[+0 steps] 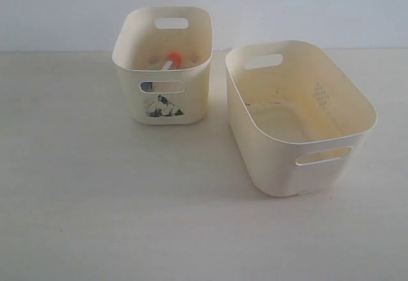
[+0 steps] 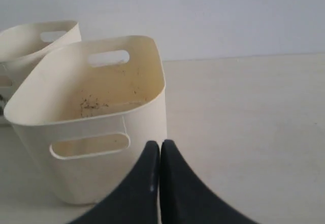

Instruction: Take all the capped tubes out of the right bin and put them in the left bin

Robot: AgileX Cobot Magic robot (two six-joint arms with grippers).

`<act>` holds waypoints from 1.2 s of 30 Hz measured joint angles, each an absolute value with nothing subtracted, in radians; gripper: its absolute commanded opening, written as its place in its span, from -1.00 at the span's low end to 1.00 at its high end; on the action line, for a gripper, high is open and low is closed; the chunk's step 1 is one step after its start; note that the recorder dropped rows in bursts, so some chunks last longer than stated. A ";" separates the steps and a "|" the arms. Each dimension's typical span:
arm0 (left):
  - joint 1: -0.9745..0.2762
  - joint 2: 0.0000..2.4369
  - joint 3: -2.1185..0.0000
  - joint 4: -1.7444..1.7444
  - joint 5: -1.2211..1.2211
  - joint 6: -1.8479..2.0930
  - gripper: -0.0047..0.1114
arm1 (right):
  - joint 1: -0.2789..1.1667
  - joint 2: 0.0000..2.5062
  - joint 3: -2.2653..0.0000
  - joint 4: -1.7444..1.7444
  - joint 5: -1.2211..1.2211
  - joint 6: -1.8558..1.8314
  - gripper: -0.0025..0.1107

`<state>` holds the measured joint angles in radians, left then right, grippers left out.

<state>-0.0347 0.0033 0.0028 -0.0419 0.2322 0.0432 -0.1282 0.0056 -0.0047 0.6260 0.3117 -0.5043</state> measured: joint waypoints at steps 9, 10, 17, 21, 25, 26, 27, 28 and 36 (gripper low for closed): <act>-0.035 0.003 0.003 -0.042 0.232 0.043 -0.84 | -0.128 0.005 0.000 0.210 0.362 -0.069 -0.96; -0.035 0.003 0.003 -0.042 0.232 0.043 -0.84 | -0.128 0.005 0.000 0.174 0.362 -0.031 -0.96; -0.035 0.003 0.003 -0.042 0.232 0.043 -0.84 | -0.128 0.005 0.000 0.064 0.360 0.038 -0.96; -0.035 0.003 0.003 -0.042 0.232 0.043 -0.84 | -0.128 0.005 0.000 0.055 0.360 0.040 -0.96; -0.035 0.003 0.003 -0.042 0.232 0.043 -0.84 | -0.128 0.005 0.000 0.053 0.360 0.040 -0.96; -0.035 0.003 0.003 -0.042 0.232 0.043 -0.84 | -0.128 0.005 0.000 0.053 0.360 0.040 -0.96; -0.035 0.003 0.003 -0.042 0.232 0.043 -0.84 | -0.128 0.005 0.000 0.053 0.360 0.040 -0.96; -0.035 0.003 0.003 -0.042 0.232 0.043 -0.84 | -0.128 0.005 0.000 0.050 0.360 0.040 -0.96; -0.035 0.003 0.003 -0.042 0.232 0.043 -0.84 | -0.115 0.005 0.000 0.048 0.360 0.042 -0.96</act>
<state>-0.0347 0.0033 0.0028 -0.0419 0.2322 0.0432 -0.1154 0.0049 -0.0001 0.0479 0.3604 0.0416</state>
